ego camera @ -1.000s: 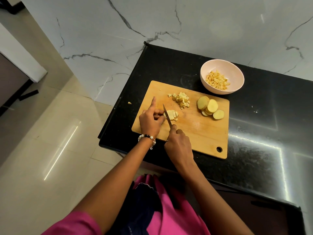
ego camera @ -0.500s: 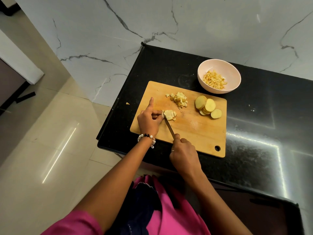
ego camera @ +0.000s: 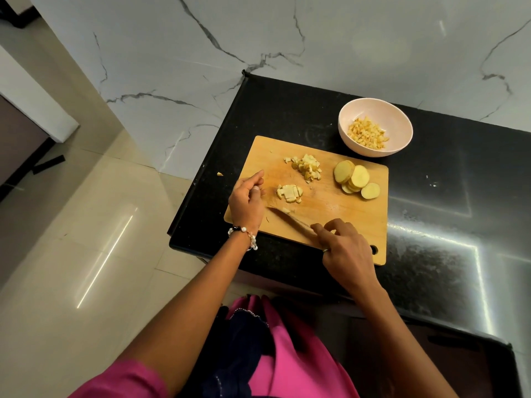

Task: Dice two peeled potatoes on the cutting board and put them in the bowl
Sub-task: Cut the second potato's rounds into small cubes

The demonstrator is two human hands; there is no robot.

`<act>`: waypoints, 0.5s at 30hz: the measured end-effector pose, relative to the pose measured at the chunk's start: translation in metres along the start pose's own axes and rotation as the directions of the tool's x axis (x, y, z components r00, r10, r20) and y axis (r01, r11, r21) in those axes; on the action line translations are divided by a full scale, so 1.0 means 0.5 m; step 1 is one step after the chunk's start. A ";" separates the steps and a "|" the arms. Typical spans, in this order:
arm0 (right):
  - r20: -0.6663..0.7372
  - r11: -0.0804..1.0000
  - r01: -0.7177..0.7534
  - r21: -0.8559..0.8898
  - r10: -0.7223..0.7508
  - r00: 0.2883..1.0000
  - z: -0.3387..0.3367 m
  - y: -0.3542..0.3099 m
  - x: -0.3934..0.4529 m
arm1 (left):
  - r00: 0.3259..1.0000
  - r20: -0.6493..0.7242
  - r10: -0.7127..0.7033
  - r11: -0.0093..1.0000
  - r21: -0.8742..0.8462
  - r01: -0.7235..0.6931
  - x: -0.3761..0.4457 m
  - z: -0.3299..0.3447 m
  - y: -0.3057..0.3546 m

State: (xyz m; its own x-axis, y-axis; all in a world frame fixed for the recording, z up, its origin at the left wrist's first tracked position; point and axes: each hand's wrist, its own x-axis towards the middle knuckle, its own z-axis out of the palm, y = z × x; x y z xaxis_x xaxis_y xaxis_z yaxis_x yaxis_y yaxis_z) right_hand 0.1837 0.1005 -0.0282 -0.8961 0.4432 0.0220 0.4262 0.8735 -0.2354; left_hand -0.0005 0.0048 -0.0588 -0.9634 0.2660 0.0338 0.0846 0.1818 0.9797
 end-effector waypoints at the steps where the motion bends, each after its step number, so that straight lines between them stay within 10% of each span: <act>1: -0.011 1.000 0.003 -0.015 -0.003 1.000 0.004 0.005 0.000 | 1.000 0.001 0.006 1.000 -0.004 -0.006 0.000 0.000 0.000; 15: -0.036 0.987 -0.154 -0.052 0.152 0.988 0.001 0.003 0.145 | 0.996 -0.071 0.048 0.995 0.087 -0.041 -0.003 0.018 -0.010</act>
State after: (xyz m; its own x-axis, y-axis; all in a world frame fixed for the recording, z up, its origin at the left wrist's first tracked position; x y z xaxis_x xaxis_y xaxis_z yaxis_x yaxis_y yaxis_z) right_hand 0.1194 0.1337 -0.0275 -0.8157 0.5781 0.0211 0.5651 0.8041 -0.1848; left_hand 0.0030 0.0120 -0.0657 -0.9739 0.2066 0.0944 0.1462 0.2525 0.9565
